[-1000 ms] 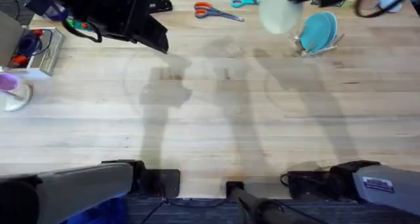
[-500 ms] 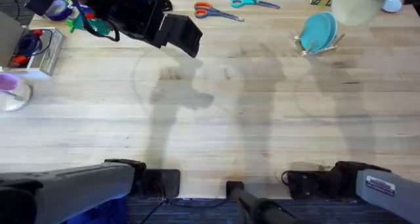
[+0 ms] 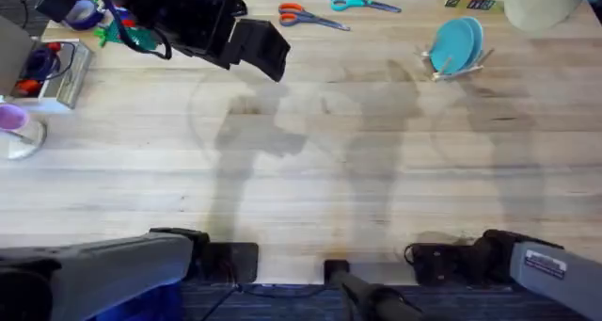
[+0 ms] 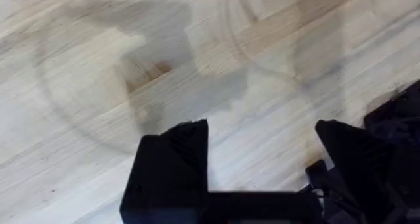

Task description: Pick up the plates from the table one by one and place each into a slot on the dish rack.

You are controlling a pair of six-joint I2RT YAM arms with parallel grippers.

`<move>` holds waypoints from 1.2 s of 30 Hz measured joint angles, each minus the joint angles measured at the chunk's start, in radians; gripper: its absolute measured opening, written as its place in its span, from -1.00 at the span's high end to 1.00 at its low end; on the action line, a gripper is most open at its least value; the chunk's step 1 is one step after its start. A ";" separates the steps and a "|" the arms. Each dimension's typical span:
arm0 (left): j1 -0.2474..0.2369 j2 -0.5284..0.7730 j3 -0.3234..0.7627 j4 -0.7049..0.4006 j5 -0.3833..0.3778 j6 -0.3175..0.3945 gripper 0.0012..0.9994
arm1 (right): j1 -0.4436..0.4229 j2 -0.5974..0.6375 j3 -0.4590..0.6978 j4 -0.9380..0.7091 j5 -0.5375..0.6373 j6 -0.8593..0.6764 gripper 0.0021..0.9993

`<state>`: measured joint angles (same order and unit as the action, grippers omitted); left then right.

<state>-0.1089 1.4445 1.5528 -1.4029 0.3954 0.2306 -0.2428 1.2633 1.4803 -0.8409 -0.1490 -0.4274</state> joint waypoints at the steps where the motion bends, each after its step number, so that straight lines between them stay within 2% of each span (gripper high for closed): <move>1: 0.000 0.000 0.000 0.000 0.000 0.000 -0.99 | 0.000 0.000 0.000 0.004 0.000 0.000 0.94; 9: 0.000 0.000 0.000 0.000 0.000 0.000 -0.99 | -0.011 0.009 0.000 0.015 0.000 -0.030 0.94; 20: 0.000 0.000 0.000 0.001 0.000 -0.003 -0.99 | -0.068 0.116 0.000 0.018 0.000 -0.046 0.94; 36: 0.000 0.000 0.000 0.001 0.000 -0.003 -0.99 | -0.072 0.190 0.000 0.110 0.000 -0.083 0.94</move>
<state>-0.1089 1.4445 1.5528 -1.4021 0.3950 0.2276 -0.3153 1.4535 1.4803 -0.7311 -0.1490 -0.5102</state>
